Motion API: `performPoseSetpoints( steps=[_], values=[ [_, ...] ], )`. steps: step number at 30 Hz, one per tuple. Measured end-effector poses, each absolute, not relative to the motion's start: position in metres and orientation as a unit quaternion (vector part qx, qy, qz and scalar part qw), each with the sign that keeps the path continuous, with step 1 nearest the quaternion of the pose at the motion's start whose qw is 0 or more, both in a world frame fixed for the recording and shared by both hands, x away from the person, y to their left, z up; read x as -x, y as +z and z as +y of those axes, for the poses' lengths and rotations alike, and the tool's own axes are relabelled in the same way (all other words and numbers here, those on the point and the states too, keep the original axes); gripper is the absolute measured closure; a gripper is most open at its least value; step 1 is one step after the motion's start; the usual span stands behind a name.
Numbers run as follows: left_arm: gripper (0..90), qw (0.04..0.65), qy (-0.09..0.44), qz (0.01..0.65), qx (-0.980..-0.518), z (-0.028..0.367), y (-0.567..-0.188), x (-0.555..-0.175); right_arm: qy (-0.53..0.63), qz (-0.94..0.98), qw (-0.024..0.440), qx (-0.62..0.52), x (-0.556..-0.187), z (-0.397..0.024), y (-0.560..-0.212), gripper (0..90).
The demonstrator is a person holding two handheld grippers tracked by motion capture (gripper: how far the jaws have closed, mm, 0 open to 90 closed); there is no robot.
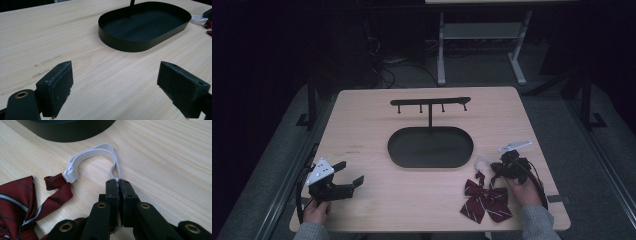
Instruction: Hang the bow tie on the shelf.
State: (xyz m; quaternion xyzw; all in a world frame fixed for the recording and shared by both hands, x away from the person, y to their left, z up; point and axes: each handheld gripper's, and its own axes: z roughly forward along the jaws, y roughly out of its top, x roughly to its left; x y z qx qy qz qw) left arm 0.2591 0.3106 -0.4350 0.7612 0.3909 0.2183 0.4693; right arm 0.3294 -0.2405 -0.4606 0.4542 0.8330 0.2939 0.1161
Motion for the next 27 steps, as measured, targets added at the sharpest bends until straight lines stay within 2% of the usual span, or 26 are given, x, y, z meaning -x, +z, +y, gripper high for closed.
performPoseSetpoints(
  steps=[6,27],
  values=[
    [12.8,0.469,0.219,0.391,-0.761,0.311,-0.435,-0.259,0.299,0.832,0.109,-0.453,-0.325,-0.241,-0.458,86.5],
    [12.9,0.466,0.218,0.390,-0.764,0.312,-0.435,-0.259,0.356,0.825,0.126,-0.421,-0.304,-0.240,-0.435,86.5]
  ],
)
